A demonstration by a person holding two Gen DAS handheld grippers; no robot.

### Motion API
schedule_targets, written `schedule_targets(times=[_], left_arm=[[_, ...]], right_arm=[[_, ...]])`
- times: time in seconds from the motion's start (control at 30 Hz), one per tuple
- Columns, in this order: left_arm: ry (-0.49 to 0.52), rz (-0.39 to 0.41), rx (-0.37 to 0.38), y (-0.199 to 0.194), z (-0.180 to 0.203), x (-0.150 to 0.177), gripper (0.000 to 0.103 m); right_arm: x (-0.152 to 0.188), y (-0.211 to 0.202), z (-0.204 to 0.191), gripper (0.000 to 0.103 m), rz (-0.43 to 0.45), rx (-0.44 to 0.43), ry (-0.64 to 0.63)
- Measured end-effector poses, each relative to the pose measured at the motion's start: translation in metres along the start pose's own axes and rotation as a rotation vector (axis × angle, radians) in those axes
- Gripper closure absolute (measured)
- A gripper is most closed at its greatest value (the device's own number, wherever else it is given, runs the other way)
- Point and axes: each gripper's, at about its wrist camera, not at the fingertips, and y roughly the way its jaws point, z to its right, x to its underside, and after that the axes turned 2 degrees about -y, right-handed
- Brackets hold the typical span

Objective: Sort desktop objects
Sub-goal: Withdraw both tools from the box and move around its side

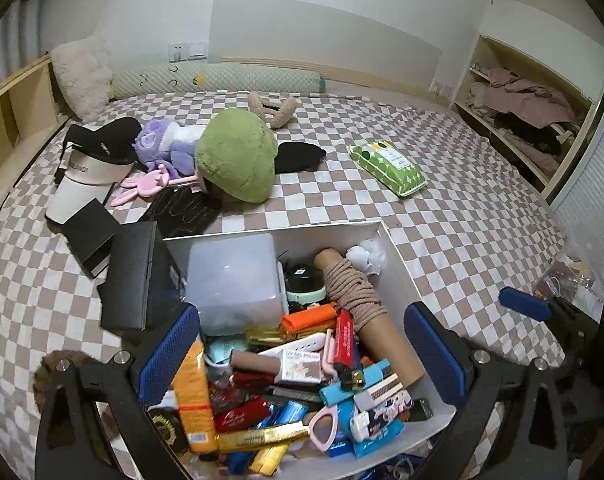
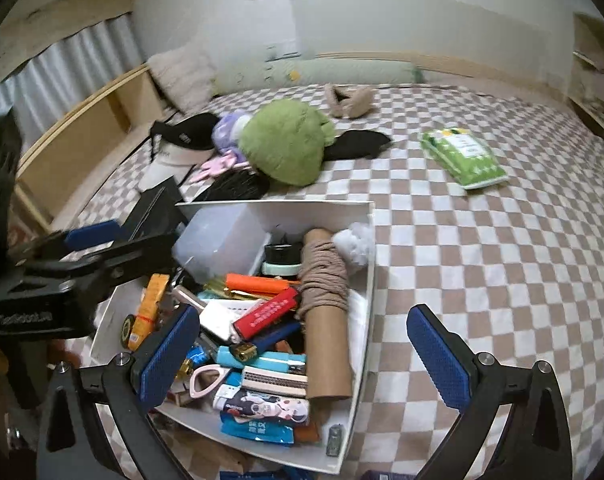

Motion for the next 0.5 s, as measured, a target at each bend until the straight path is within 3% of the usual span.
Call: schedule_targets(times=[0.27, 0.5], left_arm=[[0.018, 0.026, -0.044, -0.025, -0.016, 0.014, 0.000], [0.006, 0.021, -0.059, -0.045, -0.041, 0.030, 0.000]], right_arm=[[0.010, -0.023, 0.013, 0.000, 0.071, 0.046, 0.073], [0.024, -0.035, 0.003, 0.000, 0.085, 0.104, 0.006]])
